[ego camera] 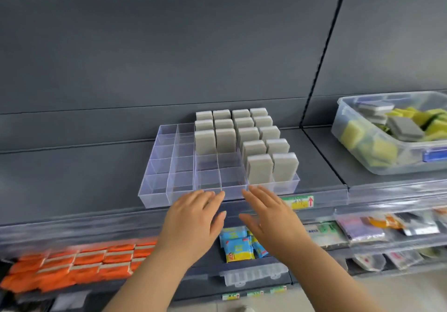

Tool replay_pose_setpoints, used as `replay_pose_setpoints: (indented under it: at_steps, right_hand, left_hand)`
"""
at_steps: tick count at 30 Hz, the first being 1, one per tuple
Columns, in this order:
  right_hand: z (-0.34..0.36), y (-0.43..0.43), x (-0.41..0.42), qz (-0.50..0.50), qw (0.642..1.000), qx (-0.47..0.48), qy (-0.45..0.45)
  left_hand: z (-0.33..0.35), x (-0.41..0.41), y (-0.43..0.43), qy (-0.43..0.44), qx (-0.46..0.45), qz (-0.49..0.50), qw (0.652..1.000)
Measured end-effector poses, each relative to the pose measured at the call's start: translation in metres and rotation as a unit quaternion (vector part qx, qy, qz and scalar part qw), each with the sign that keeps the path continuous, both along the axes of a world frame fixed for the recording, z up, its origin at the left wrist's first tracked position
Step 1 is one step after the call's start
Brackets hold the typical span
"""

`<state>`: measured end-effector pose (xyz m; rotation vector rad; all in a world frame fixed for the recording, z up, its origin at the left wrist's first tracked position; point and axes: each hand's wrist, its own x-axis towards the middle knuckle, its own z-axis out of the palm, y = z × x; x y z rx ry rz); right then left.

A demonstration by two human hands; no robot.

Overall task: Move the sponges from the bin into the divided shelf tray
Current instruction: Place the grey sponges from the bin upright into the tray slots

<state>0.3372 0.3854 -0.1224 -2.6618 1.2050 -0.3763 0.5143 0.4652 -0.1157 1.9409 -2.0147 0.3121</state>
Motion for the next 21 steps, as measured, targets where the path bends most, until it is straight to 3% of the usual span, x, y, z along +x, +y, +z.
replay_pose_setpoints:
  at_steps: [4, 8, 21]
  right_hand:
    - [-0.014, 0.012, -0.056, -0.061, 0.997, 0.027, 0.031]
    - [-0.011, 0.000, -0.123, -0.113, 0.994, 0.010, 0.005]
    - [0.074, -0.111, -0.433, -0.256, 0.964, -0.064, -0.043]
  left_hand:
    - [-0.012, -0.039, 0.007, 0.030, 0.021, -0.032, 0.999]
    - [-0.011, -0.092, -0.013, 0.020, 0.032, -0.075, 0.996]
    - [0.052, -0.349, -0.194, 0.041, -0.067, -0.137, 0.987]
